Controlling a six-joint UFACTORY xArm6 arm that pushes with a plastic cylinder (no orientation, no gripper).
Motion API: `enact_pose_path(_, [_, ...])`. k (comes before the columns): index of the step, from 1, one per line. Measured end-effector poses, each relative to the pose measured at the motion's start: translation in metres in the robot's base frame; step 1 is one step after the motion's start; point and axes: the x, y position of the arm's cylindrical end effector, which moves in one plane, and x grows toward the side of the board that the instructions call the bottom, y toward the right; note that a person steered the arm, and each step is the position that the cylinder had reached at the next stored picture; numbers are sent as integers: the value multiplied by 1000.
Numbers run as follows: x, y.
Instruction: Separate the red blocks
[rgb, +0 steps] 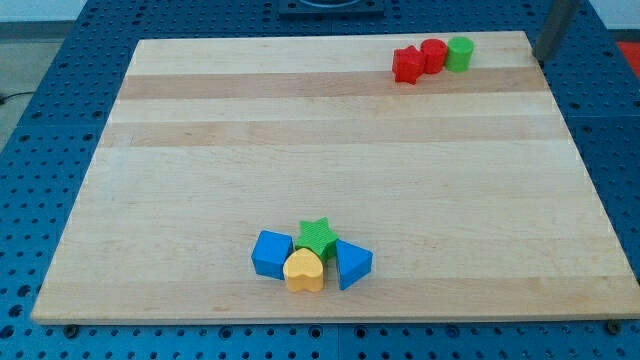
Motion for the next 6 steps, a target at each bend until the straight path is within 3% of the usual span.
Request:
enact_pose_path(1, [-11,-89])
enact_pose_path(2, [17,-180])
enact_pose_path(3, [61,-185])
enact_pose_path(4, [62,-166])
enact_pose_path(5, [13,-174])
enact_pose_path(6, [2,-116])
